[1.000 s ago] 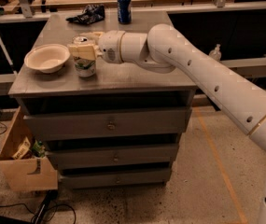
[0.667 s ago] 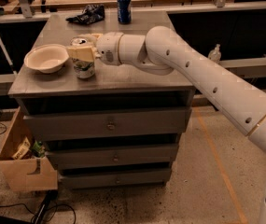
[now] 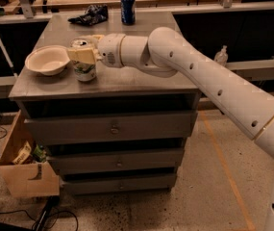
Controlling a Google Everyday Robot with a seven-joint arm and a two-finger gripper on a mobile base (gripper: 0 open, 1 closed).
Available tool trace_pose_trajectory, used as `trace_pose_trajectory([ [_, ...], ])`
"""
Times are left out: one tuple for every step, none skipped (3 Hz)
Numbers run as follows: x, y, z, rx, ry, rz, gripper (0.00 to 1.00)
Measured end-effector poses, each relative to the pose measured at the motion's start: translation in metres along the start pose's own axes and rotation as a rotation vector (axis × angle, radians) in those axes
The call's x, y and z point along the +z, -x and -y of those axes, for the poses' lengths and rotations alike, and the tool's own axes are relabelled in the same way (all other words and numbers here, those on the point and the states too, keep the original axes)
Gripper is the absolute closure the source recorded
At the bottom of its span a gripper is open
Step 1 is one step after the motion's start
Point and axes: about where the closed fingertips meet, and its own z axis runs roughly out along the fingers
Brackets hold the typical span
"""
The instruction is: Move 7up can near paper bowl
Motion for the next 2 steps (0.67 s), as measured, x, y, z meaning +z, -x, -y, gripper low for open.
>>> trace_pose_trajectory([
  [0.0022, 0.0003, -0.0019, 0.000, 0.004, 0.000, 0.36],
  [0.0045, 0.0006, -0.0039, 0.000, 0.009, 0.000, 0.12],
])
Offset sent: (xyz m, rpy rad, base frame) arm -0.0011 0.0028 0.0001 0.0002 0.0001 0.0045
